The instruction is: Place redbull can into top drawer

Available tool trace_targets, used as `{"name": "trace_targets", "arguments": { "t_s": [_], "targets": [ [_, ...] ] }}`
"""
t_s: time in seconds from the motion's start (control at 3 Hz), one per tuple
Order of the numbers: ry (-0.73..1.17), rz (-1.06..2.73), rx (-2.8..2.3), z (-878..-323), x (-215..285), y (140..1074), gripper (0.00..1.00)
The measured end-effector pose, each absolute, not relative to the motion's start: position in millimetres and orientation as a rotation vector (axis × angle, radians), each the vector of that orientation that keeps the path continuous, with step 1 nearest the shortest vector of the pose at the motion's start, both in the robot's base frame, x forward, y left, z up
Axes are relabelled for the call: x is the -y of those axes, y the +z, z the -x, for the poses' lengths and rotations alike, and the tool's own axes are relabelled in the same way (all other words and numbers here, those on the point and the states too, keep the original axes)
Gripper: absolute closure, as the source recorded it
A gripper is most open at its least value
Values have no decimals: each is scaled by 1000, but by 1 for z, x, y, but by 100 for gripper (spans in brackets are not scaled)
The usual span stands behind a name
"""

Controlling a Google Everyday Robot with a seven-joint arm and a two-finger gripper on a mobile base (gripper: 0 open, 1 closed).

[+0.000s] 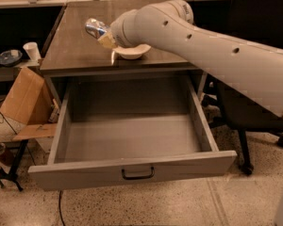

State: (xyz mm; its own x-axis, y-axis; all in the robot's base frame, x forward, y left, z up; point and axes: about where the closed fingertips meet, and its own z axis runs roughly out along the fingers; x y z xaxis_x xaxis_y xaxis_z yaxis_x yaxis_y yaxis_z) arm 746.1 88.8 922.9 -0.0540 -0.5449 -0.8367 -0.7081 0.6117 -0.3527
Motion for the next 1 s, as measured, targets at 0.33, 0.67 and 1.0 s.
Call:
{"name": "trace_targets", "arguments": {
  "t_s": [0.33, 0.67, 1.0],
  "targets": [
    [113, 999, -1738, -716, -65, 937, 100],
    [76, 990, -1761, -691, -49, 947, 100],
    [55, 997, -1788, -662, -33, 949, 100]
  ]
}}
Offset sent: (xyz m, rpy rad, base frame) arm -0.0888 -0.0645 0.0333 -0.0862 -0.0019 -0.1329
